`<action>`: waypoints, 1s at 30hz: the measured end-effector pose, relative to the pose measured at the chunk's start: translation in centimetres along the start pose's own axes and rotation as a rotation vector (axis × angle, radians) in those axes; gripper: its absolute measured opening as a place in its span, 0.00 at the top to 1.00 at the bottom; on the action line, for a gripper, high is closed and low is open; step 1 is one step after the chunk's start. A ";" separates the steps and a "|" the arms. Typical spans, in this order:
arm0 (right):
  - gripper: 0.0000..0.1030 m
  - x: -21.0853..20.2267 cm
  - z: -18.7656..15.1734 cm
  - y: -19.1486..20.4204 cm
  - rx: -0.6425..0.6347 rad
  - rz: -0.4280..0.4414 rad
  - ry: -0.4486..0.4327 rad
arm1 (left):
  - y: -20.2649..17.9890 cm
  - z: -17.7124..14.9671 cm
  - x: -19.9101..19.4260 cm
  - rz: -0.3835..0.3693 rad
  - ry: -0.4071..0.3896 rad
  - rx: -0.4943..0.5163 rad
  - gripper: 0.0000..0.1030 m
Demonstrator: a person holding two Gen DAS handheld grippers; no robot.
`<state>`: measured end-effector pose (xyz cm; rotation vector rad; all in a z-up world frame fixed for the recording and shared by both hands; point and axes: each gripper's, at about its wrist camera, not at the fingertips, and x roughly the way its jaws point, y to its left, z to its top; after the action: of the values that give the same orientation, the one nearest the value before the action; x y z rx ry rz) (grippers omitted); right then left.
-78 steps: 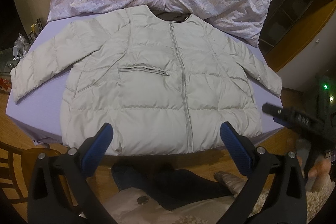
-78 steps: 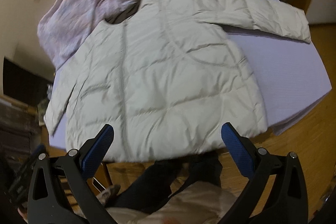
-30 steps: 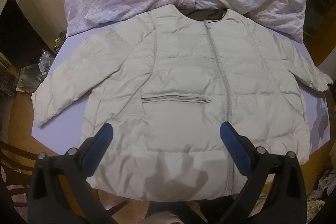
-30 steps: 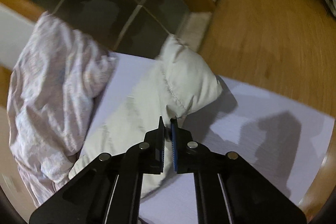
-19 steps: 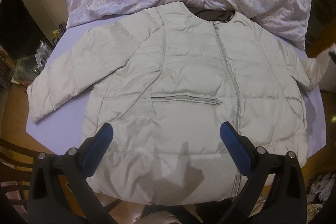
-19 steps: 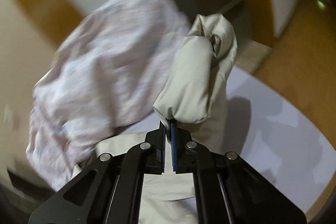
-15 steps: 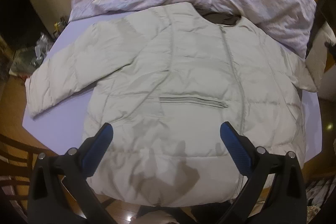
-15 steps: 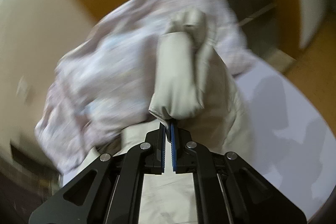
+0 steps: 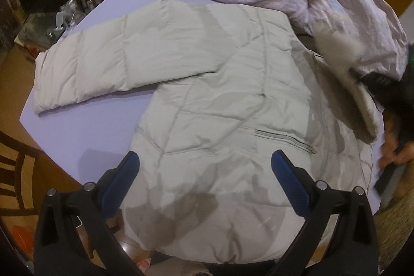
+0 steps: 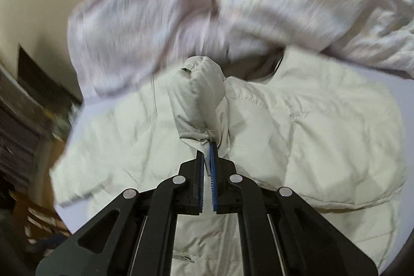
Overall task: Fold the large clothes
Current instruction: 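Fold the held sleeve across the jacket body with the right gripper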
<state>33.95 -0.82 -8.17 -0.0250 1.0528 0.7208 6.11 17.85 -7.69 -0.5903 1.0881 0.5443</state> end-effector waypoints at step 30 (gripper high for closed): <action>0.60 9.3 -1.3 2.7 -0.083 -0.198 0.211 | 14.7 3.9 4.3 -0.097 0.045 -0.472 0.02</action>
<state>34.14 5.72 -15.42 -0.2784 1.2023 0.5900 0.38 31.59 -12.83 -1.0654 0.9699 0.7111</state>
